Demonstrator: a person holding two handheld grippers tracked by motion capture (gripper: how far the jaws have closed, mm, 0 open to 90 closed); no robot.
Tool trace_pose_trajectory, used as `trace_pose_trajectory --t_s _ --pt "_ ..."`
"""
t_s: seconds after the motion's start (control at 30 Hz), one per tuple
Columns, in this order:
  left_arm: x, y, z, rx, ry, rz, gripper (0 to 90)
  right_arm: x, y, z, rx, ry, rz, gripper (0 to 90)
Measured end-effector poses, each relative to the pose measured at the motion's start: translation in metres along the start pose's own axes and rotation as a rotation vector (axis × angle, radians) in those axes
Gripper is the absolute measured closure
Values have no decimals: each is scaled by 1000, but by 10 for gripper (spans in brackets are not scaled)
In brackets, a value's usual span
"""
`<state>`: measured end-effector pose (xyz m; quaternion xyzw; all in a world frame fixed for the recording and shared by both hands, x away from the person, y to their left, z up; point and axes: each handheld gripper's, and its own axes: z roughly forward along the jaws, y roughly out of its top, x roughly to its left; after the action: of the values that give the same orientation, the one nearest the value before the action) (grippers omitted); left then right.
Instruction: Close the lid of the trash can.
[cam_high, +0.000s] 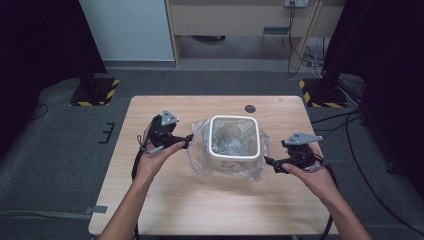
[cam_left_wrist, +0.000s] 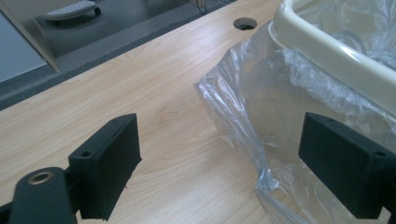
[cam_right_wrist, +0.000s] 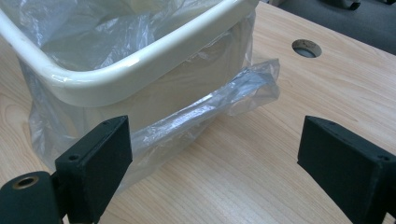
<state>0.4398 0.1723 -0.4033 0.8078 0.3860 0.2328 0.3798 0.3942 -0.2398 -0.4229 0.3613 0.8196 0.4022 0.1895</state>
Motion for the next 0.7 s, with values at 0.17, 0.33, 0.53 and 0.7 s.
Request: trace_pose_trajectory --t_s 0.17,0.33,0.53,0.7 --pt "-6 1 6 18 -8 16 121 2 5 6 26 -7 -3 101" --pt "-12 2 12 32 -20 20 121 2 8 14 69 -17 -11 101" --pt "-17 3 18 39 -29 25 121 3 15 14 57 -22 -14 105" --pt "-20 3 20 54 -38 33 120 2 20 14 62 -25 -14 105"
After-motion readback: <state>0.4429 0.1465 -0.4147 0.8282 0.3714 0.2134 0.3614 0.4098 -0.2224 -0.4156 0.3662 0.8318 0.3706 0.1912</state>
